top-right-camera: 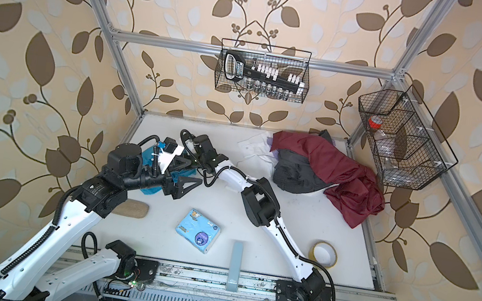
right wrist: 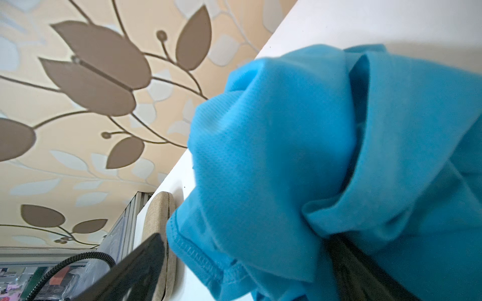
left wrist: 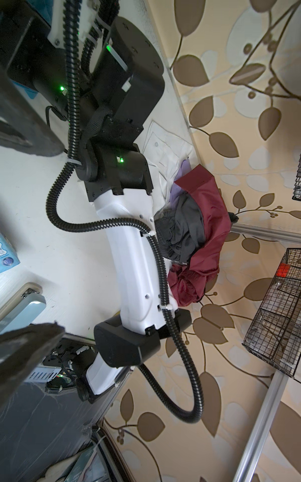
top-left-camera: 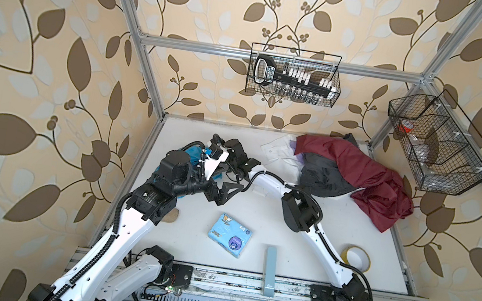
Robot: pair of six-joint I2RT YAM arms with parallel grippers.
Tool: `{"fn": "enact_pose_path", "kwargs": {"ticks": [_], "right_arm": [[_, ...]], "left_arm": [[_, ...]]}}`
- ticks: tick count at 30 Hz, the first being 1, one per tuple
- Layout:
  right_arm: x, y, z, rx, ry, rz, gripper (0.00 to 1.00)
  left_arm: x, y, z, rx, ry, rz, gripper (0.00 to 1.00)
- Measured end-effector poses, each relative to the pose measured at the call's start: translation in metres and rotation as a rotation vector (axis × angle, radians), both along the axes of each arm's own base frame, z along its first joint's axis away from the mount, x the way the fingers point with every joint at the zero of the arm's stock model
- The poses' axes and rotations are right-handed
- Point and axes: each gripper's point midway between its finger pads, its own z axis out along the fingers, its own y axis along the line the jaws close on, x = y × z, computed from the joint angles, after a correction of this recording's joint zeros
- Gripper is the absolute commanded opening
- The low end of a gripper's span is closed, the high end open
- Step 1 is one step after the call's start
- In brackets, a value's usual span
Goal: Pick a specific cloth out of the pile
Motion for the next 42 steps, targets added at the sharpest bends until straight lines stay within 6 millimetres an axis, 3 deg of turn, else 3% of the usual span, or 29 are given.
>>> {"fn": "enact_pose_path", "kwargs": {"ticks": [7,12,14,18,22,27,29,32,36,38,42], "right_arm": [[-0.007,-0.021,0.034,-0.032,-0.023,-0.017,1.0],[-0.014,-0.072,0.047,-0.144,-0.025,-0.105,1.0],[-0.016,-0.101,0.053,-0.188,-0.025,-0.153,1.0],[-0.02,-0.182,0.067,-0.289,-0.038,-0.299,1.0],[-0.04,-0.26,0.087,-0.375,-0.087,-0.459,1.0],[-0.064,-0.338,0.117,-0.436,-0.188,-0.653,1.0],[-0.068,-0.38,0.122,-0.461,-0.214,-0.766,1.0],[-0.074,-0.449,0.116,-0.518,-0.217,-0.954,1.0],[-0.089,-0.528,0.088,-0.622,-0.204,-1.189,1.0],[-0.099,-0.552,0.069,-0.675,-0.203,-1.268,1.0],[-0.112,-0.575,0.04,-0.745,-0.217,-1.351,1.0]], "left_arm": [[-0.006,0.001,0.007,-0.003,-0.035,0.005,0.99],[-0.009,0.001,0.01,-0.005,-0.046,0.0,0.99],[-0.011,0.0,0.01,-0.005,-0.047,-0.005,0.99],[-0.01,0.0,0.009,-0.001,-0.044,0.0,0.99],[-0.001,0.003,0.004,0.018,-0.033,0.05,0.99],[0.025,0.025,-0.014,0.073,0.022,0.245,0.99],[0.041,0.042,-0.025,0.107,0.048,0.379,0.99],[0.062,0.073,-0.053,0.184,0.089,0.594,0.99],[0.081,0.115,-0.102,0.311,0.121,0.852,0.99],[0.084,0.134,-0.129,0.383,0.122,0.95,0.99],[0.085,0.159,-0.165,0.493,0.081,1.066,0.99]]}}
